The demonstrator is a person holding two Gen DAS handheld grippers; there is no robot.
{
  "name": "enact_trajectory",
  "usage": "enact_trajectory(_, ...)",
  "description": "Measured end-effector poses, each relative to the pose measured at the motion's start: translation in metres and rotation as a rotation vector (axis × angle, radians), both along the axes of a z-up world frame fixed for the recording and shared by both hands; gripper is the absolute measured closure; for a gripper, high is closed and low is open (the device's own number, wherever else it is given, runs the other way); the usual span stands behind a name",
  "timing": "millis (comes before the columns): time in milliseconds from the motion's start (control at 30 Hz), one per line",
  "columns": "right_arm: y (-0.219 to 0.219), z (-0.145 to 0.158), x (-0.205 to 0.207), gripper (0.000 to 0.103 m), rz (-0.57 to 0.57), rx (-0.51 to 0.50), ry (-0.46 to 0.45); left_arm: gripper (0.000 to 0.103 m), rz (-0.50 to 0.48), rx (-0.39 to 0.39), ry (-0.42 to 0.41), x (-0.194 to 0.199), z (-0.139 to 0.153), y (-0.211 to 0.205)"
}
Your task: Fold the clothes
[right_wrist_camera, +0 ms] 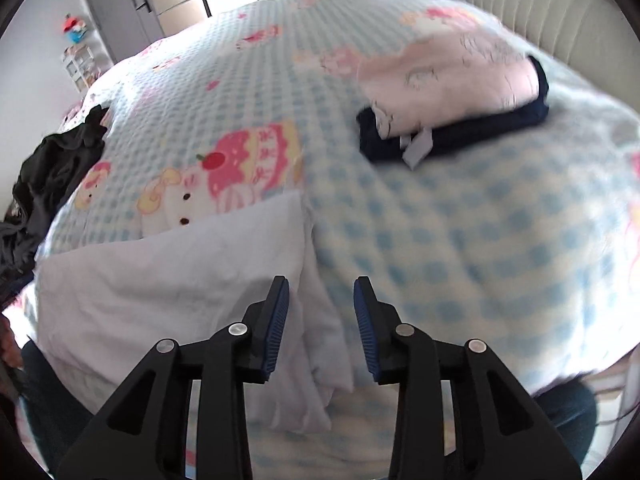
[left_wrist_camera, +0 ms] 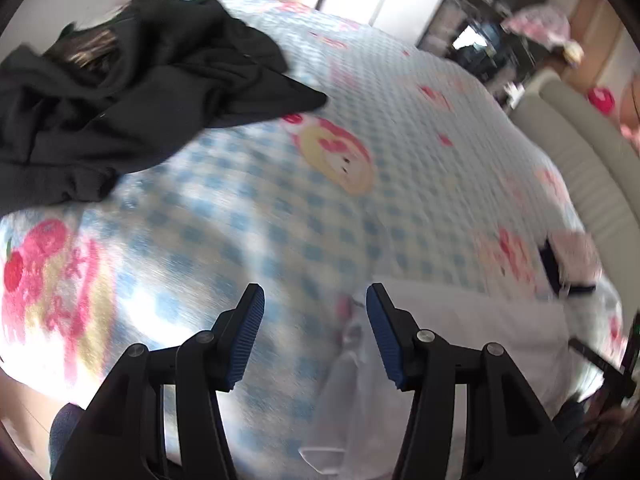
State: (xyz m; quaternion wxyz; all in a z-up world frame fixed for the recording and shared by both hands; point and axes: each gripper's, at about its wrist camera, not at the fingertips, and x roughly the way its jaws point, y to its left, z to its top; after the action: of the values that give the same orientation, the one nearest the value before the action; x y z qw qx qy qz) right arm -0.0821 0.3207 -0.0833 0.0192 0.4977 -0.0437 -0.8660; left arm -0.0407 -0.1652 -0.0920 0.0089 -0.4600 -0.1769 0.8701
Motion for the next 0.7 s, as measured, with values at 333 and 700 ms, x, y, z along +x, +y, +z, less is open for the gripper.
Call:
enact_trajectory(333,0.01,-0.018,0.013,0.069,-0.089,-0.028,-0.076,0.047,0.026,0.0,-0.136,0.021,-0.027,0.011)
enact_trajectory(700,0.034,-0.008,0.038,0.067,-0.1,-0.21,-0.058,0.047,-0.184,0.153,-0.003,0.045,-0.002,0.063)
